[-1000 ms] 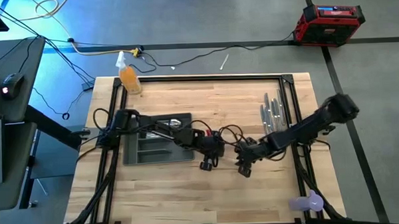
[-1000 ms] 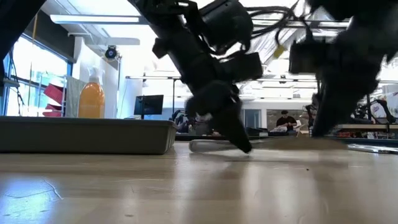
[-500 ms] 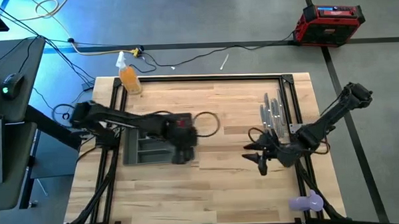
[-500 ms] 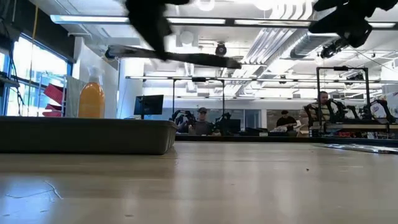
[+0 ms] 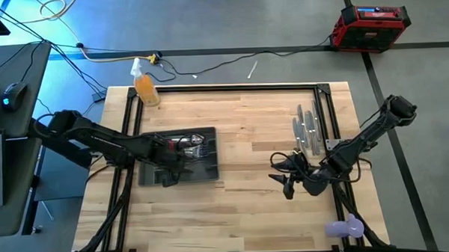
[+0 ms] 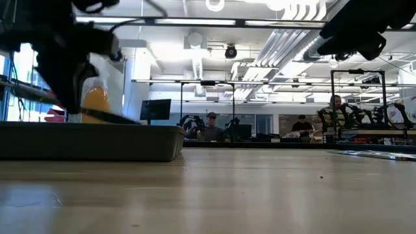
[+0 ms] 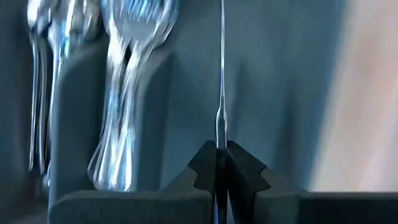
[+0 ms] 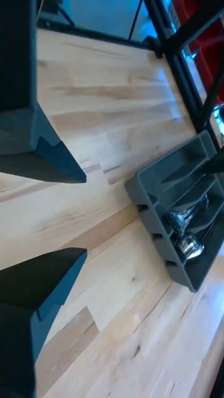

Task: Sort silverware
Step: Put the silver knife into the black silverware tray, then adjust the black silverware tray

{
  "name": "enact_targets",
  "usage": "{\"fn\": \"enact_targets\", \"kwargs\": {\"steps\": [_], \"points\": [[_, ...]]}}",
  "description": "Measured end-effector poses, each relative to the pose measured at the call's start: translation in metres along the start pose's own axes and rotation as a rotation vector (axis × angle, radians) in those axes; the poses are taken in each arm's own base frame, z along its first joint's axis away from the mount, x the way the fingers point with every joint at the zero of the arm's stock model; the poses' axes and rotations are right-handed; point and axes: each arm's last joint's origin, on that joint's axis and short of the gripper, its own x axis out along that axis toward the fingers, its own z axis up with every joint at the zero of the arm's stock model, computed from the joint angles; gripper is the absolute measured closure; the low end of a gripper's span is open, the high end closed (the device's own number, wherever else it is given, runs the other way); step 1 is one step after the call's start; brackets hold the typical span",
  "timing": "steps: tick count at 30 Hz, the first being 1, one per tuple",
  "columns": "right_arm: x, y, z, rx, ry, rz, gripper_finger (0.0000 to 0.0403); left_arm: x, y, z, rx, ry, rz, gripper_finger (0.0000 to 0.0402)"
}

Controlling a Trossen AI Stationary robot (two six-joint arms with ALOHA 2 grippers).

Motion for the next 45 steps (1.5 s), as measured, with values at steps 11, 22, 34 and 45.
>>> {"fn": "enact_targets", "kwargs": {"steps": [11, 22, 34, 45], "points": [[0.003, 0.0, 0.004, 0.032, -0.002, 0.021, 0.0233, 0.037, 0.008, -0.017, 0.073, -0.059, 0.016, 0.0401], [0.003, 0.0, 0.004, 0.033, -0.001, 0.023, 0.0233, 0.038, 0.006, -0.009, 0.158, -0.16, 0.025, 0.0323], [0.061, -0.002, -0.013, 0.05, 0.141, -0.015, 0.0239, 0.025, 0.007, -0.022, 0.155, -0.092, 0.169, 0.0242], [0.193, -0.016, 0.016, 0.032, 0.25, -0.069, 0.0284, 0.009, 0.008, -0.033, 0.063, -0.118, 0.133, 0.0241]]}}
